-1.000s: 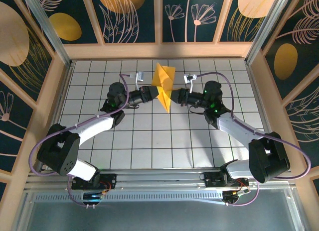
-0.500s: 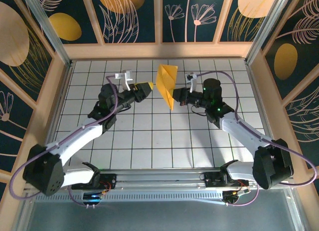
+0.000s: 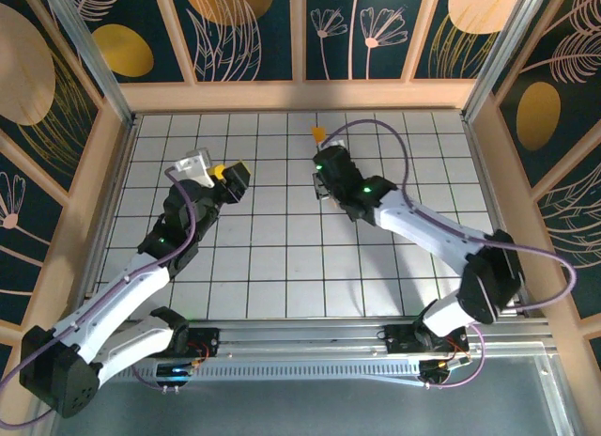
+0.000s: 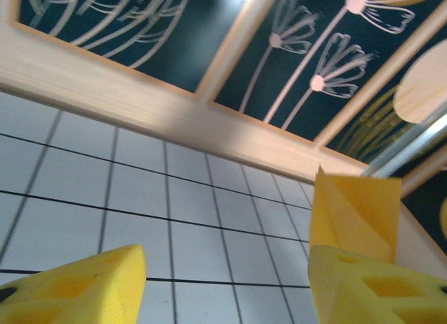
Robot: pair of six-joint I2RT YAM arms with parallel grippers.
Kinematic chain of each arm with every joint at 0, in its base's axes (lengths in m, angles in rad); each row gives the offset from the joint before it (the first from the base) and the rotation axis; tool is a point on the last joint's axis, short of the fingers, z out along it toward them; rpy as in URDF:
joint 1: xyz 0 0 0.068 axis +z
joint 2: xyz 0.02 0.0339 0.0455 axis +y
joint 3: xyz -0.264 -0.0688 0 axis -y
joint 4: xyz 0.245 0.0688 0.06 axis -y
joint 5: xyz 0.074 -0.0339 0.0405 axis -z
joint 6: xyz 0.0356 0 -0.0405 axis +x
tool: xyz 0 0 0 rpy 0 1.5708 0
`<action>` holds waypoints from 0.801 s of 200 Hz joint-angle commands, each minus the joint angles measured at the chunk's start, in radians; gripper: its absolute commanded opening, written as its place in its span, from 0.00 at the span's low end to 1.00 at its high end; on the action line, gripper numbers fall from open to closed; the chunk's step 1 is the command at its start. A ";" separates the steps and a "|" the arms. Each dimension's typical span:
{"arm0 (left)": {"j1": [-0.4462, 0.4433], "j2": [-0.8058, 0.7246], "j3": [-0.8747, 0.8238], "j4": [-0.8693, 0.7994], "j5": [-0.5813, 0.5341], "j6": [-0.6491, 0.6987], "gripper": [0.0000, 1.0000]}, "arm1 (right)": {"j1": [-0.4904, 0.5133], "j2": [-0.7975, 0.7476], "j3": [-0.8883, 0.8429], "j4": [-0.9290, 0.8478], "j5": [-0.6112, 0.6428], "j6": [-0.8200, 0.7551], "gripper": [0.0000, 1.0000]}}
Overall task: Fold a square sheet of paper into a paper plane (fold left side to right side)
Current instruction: Turn over the paper at the center of the table.
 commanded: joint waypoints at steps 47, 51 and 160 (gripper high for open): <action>-0.003 -0.051 -0.033 -0.044 -0.144 0.011 0.66 | 0.081 0.394 0.200 -0.374 0.377 0.031 0.00; -0.003 -0.049 -0.033 -0.045 -0.145 0.010 0.66 | 0.085 0.423 0.211 -0.389 0.385 0.038 0.00; -0.003 -0.009 -0.024 -0.045 -0.114 0.005 0.67 | 0.123 0.645 0.263 -0.354 0.187 0.053 0.11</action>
